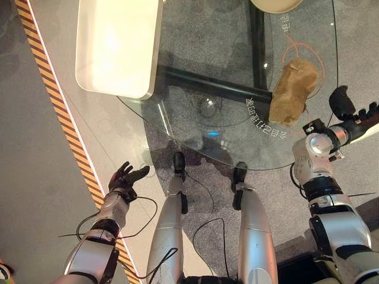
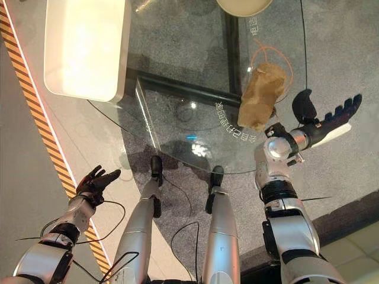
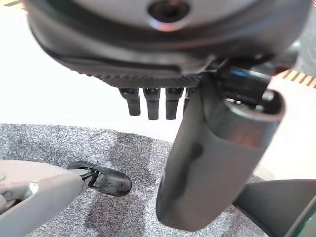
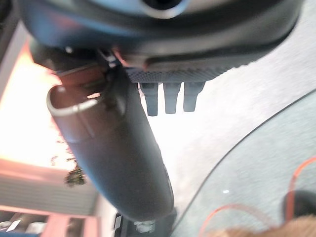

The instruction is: Wipe the table with a cloth and put it in the basket.

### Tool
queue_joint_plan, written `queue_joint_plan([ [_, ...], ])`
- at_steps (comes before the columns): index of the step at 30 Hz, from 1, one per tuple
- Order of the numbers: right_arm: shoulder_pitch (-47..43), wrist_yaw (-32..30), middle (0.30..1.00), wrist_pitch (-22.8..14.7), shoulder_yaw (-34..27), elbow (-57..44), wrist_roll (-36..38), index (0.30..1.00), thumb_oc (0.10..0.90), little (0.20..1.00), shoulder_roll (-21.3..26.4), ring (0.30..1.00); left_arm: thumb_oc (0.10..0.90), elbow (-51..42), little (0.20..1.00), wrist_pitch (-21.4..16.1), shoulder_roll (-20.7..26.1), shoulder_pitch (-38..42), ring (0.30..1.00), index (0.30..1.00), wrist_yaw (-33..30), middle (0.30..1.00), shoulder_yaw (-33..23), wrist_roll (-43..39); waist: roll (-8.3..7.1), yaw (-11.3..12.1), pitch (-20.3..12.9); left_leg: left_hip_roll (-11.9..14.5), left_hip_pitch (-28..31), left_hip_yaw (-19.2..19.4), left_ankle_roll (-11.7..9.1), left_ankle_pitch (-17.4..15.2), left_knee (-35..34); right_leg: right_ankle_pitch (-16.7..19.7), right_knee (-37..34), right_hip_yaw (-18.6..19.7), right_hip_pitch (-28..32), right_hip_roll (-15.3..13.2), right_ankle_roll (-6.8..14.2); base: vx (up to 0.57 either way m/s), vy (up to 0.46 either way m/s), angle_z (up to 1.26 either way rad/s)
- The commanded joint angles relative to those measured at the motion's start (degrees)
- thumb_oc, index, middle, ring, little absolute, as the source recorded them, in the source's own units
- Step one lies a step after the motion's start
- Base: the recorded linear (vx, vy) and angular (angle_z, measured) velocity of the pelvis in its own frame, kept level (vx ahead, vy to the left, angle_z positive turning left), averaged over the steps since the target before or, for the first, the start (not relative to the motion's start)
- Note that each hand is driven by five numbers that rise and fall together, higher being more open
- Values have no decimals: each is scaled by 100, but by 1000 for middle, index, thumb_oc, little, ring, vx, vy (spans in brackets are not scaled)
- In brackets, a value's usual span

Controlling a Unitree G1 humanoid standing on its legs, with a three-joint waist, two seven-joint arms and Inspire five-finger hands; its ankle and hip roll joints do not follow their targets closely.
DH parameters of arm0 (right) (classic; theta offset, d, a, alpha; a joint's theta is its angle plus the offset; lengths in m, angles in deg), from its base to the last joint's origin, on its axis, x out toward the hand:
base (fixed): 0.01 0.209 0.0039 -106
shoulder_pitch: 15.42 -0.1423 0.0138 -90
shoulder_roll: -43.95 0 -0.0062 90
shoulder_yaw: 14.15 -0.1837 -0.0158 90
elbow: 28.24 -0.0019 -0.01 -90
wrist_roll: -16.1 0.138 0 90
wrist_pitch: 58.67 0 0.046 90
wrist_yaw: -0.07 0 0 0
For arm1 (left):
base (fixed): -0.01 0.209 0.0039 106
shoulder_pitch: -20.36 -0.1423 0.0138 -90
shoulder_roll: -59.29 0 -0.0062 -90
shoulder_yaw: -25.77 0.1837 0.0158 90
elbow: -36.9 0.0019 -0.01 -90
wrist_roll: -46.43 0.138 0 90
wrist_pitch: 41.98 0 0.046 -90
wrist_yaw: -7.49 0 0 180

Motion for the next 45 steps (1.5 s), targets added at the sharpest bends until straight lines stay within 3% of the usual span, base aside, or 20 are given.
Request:
queue_joint_plan([
  [1, 39, -555, 900, -140, 16, -761, -960, 900, 800, 900, 482, 900, 800, 128, 900, -274, 0, -331, 900, 900, -122, 900, 51, -130, 63, -99, -103, -194, -32, 95, 118, -891, 714, 545, -1050, 23, 251, 71, 84, 0, 0, 0],
  [9, 123, -346, 900, 329, 313, -1226, -1218, 900, 800, 900, 321, 900, 800, 108, 900, -340, -98, -396, 900, 900, -62, 900, 19, -118, 99, -117, -103, -202, 7, 150, 110, -847, 648, 545, -1114, 26, 284, 51, 59, -1, 8, 0],
  [17, 223, -122, 900, 693, 632, -974, -1040, 900, 800, 900, 112, 900, 800, 169, 900, -411, -176, -401, 900, 900, -28, 900, 65, -96, 130, -98, -103, -218, 75, 194, 101, -816, 580, 541, -1170, -4, 364, 32, 33, 0, 0, 0],
  [31, 288, 276, 900, 853, 1153, -105, -480, 900, 800, 900, -304, 900, 800, 228, 900, -449, -249, -314, 900, 900, -13, 900, 224, -104, 192, -50, -103, -247, 91, 229, 87, -735, 457, 565, -1236, -35, 386, 39, -13, 0, 0, 0],
  [45, 71, 509, 900, 970, 1413, 235, -190, 900, 800, 900, -425, 900, 800, 263, 900, -445, -311, -245, 900, 900, -53, 900, 367, -37, 219, -2, -103, -266, 113, 233, 76, -697, 422, 589, -1241, -52, 387, 42, -12, 0, 0, 0],
])
